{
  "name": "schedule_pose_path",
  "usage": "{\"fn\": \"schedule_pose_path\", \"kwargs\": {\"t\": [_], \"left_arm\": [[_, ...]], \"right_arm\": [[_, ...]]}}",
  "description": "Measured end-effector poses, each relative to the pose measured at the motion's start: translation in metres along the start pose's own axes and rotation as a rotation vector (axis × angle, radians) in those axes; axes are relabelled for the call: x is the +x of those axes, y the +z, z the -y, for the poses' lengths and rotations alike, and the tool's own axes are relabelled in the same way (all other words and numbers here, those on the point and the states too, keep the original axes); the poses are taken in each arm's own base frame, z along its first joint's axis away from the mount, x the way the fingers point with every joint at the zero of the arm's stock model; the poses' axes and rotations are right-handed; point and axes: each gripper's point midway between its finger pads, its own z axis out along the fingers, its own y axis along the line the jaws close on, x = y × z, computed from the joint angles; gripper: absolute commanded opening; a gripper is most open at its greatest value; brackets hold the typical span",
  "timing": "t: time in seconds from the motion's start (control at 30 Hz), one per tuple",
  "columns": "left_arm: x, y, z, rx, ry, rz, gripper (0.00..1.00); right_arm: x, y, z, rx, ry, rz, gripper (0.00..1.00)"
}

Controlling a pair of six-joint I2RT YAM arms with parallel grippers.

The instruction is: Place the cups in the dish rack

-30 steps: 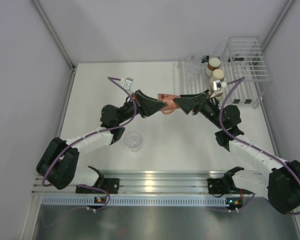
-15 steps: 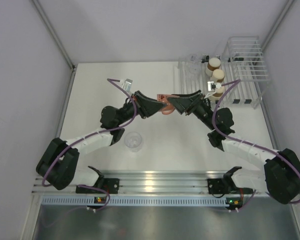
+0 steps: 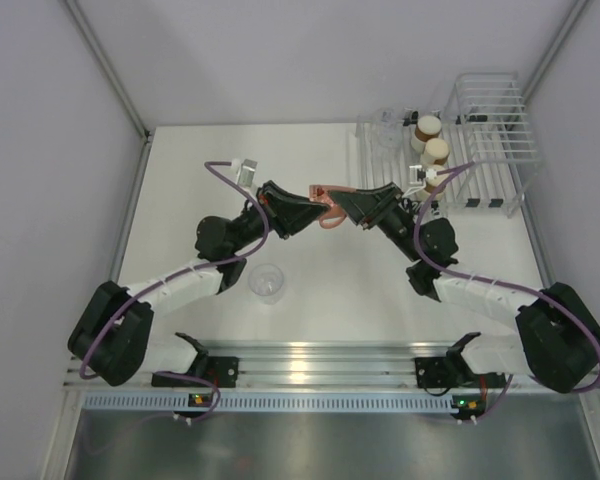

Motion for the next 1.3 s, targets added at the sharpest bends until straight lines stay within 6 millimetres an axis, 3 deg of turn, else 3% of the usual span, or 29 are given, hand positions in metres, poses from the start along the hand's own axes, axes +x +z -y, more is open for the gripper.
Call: {"fn": "schedule_pose_path", "kwargs": {"t": [0.1,0.3,0.37,0.53,0.57,0.67,1.3], "left_arm": [[-0.002,0.0,0.002,0.004,0.003,0.007,0.0],[-0.001,-0.001,0.0,-0.001,0.002,0.01,0.06],[-0.001,-0.001,-0.001,-0.005,0.0,0.012,0.18],[0.001,-0.002,-0.007,-0.024,-0.006,0.015,0.33],[0.002,-0.003,-0.008,-0.029,-0.008,0.015,0.41],[0.003,-0.004,-0.011,-0.04,-0.011,0.016,0.46],[0.016,-0.014,-0.03,-0.14,0.016,-0.033,0.49]], "right_arm": [[-0.001,0.001,-0.004,-0.016,-0.011,0.008,0.0],[-0.001,0.002,-0.002,-0.004,-0.027,0.008,0.0],[-0.001,0.002,-0.002,0.005,-0.032,0.007,0.0],[-0.001,-0.001,0.004,0.057,-0.077,0.003,0.0],[0.0,-0.002,0.006,0.072,-0.087,0.001,0.0],[0.001,-0.004,0.013,0.107,-0.112,-0.004,0.0],[0.002,-0.008,0.034,0.202,-0.168,-0.012,0.0]]}}
